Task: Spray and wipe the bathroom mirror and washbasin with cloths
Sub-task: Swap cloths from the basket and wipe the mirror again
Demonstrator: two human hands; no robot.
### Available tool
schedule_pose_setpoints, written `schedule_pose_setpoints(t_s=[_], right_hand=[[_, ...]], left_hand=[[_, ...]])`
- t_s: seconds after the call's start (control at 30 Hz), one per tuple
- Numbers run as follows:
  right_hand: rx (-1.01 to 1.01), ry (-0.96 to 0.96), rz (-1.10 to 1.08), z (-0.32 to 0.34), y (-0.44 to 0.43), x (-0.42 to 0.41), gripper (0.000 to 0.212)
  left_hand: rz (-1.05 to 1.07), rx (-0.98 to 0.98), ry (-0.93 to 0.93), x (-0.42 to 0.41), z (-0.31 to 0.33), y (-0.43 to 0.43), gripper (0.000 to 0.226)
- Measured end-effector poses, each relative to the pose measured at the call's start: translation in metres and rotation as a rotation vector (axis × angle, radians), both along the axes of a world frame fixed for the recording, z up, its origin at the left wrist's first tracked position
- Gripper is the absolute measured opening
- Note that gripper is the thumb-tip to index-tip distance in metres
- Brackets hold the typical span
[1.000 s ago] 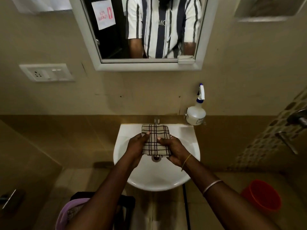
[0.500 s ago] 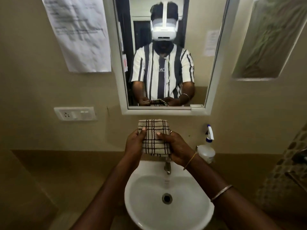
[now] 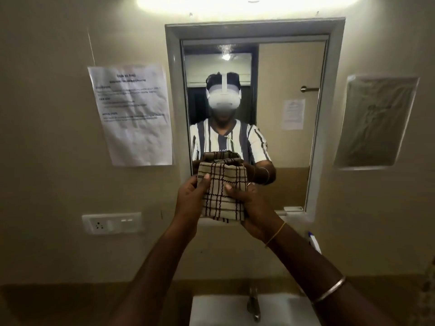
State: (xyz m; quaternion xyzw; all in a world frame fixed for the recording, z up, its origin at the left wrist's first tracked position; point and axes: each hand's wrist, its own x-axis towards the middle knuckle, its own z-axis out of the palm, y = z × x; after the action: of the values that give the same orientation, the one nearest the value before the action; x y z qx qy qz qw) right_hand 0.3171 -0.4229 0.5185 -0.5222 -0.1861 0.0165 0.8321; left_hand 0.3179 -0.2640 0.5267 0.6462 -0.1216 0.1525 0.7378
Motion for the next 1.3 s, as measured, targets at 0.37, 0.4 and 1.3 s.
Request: schedule_pose_setpoints(t_s=[0.37, 0.4, 1.3], right_hand=[[0.131, 0.09, 0.057, 0.019, -0.006, 0.018, 0.04], [0.166, 0.098, 0.066, 0.018, -0.007, 0.018, 0.039], [0.024, 0.067, -0.238, -0.023, -0.04, -0.009, 0.046]], left_hand=[[0.317, 0.209, -0.258, 0.012, 0.045, -0.011, 0.018], [0.309, 0.246, -0.28, 0.01, 0.049, -0.013, 0.017], [0.064, 0.072, -0.009, -0.002, 0.035, 0.008, 0.029]])
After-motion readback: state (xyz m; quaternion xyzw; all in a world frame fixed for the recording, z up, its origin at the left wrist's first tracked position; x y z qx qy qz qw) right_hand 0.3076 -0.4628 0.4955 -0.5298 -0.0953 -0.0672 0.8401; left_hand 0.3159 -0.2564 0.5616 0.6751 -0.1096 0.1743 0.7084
